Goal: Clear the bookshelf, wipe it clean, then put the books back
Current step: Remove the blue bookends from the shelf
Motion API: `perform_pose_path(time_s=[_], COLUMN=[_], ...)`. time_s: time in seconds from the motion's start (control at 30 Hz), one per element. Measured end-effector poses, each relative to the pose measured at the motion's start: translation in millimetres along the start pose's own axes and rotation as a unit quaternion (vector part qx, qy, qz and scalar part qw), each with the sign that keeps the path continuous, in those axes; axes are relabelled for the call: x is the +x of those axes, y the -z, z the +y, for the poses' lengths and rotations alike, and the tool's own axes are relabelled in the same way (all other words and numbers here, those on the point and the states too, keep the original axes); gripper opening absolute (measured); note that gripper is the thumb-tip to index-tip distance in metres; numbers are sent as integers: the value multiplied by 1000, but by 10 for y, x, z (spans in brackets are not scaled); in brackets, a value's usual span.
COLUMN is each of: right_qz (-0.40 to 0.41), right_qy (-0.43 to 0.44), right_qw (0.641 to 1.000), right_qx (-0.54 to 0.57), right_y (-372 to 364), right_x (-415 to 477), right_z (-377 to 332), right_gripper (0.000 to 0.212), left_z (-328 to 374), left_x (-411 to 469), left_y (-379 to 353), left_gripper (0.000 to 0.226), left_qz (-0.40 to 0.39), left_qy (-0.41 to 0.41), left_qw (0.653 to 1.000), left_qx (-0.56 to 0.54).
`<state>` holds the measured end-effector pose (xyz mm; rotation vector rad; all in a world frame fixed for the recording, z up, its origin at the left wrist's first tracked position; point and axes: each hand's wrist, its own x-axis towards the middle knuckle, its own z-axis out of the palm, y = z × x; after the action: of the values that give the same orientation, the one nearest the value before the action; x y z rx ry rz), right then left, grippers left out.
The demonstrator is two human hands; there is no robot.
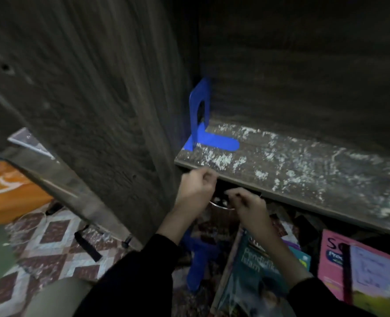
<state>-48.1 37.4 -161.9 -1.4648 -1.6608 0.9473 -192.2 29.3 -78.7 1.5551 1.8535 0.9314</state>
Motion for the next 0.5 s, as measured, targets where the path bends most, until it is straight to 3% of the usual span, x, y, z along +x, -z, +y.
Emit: perform_pose_path(time_s=[0.07,0.17,0.27,0.37,0.5], right_qz=[59,128,114,100,84], right_qy=[30,101,85,102,117], right_qw=[997,967,956,927,907], right_qx=[-41,-197,-258,-345,-396], right_y=[181,284,306,320,323], right_x=[116,160,74,38,66], right_z=[-171,-175,-22,127,170], right_gripper=[15,46,65,79,85], left_z=[338,632,703,654,577], left_x=[201,558,859,1005,1042], left_y=[226,440,499,446,399], left_gripper=[14,42,75,88,93], left_qz=[96,181,118,38,59], left_qy=[-99,-171,-93,-56,-47], left_qw=[990,962,980,987,986], left_qx=[31,107,134,146,147])
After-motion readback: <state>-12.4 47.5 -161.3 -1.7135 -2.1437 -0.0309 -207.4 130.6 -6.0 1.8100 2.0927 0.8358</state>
